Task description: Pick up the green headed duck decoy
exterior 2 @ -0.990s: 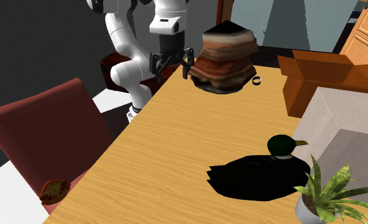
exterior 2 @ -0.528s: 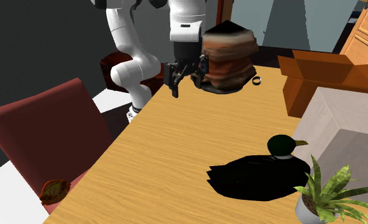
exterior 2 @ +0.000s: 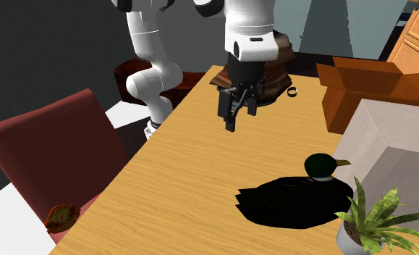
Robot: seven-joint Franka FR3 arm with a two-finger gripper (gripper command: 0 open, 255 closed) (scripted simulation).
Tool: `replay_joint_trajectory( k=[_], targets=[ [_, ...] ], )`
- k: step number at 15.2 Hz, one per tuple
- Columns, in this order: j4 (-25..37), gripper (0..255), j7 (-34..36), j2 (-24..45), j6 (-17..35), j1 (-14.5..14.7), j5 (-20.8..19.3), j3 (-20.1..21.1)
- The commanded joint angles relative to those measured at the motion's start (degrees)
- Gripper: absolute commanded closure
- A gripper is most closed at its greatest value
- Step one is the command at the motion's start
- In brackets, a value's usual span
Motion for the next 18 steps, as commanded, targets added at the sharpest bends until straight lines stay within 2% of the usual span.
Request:
replay_joint_trajectory(
  k=[1, 8, 13, 18],
  targets=[
    [5.9, 0, -2.6, 4.9, -0.7, 0.4, 0.4, 0.0],
    [26.8, 0, -10.1, 21.1, -4.3, 1.1, 1.4, 1.0],
    [48.3, 0, -14.6, 35.4, -10.7, 1.6, 1.5, 2.4],
    [41.4, 0, -14.5, 33.6, -5.7, 1.7, 1.5, 2.4]
  ],
)
